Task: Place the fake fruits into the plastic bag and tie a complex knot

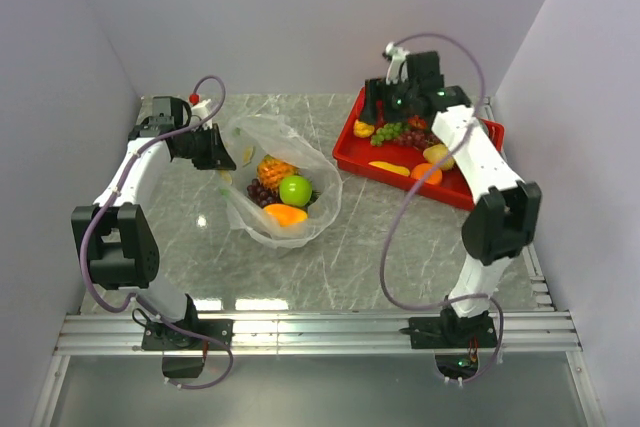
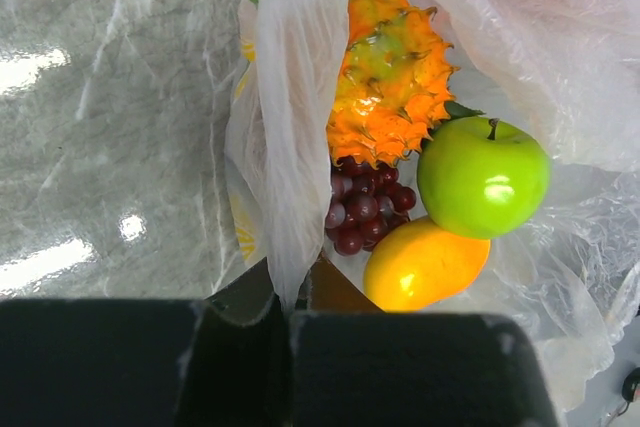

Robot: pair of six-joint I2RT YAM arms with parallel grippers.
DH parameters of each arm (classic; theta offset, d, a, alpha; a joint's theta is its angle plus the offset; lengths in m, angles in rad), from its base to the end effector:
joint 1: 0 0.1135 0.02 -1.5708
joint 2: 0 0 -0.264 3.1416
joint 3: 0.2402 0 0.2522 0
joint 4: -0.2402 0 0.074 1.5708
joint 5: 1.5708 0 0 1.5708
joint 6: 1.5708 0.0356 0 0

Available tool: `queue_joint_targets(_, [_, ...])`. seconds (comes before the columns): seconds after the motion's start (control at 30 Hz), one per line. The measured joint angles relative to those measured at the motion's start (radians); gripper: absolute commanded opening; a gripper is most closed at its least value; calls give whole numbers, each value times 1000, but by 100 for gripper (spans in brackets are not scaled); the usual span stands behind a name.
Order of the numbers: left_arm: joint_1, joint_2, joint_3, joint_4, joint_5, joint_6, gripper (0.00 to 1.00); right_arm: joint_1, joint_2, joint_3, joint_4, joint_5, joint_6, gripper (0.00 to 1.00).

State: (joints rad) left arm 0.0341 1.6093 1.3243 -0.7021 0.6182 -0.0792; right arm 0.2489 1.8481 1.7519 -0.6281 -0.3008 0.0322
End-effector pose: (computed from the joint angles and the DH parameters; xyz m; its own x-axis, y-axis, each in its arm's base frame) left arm 0.3394 -0.0091 0.2801 -0.8544 -0.0936 -0.5111 0.2246 0.8205 -0.5257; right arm 0.4071 0.1144 0.3320 -0.6564 -0.1351 -0.7423 -0.4294 0.8758 0.2203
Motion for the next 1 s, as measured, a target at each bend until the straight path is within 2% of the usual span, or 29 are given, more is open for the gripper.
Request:
queue_joint_targets(0.1, [0, 0, 0, 0, 11, 0, 3, 21, -100, 52, 0, -46, -18, 55])
queue_joint_targets(0.2, [0, 0, 0, -1, 17, 0, 3, 113, -176, 82, 2, -73, -55, 55])
queue_joint_targets(0.37, [0, 0, 0, -6, 27, 0, 5, 460, -148, 161, -8, -22, -162, 56])
queue_joint_targets(0.5, [0, 0, 0, -8, 49, 0, 5, 635, -28, 248, -29, 69, -231, 57])
queue_joint_targets(0.6, [0, 1, 6, -14, 63, 0, 5, 672, 93, 326, -39, 160, -258, 64])
queue_joint_targets(0.67, [0, 1, 13, -17, 69, 0, 5, 673, 166, 363, -45, 210, -261, 84])
queue_joint_targets(0.73, [2, 2, 21, -19, 74, 0, 6, 669, 225, 381, -55, 257, -260, 97])
queue_joint_targets(0.87, [5, 6, 31, -22, 77, 0, 6, 668, 281, 402, -103, 298, -265, 99])
queue_joint_targets(1.0, [7, 8, 33, -21, 77, 0, 6, 667, 230, 347, -88, 277, -259, 99])
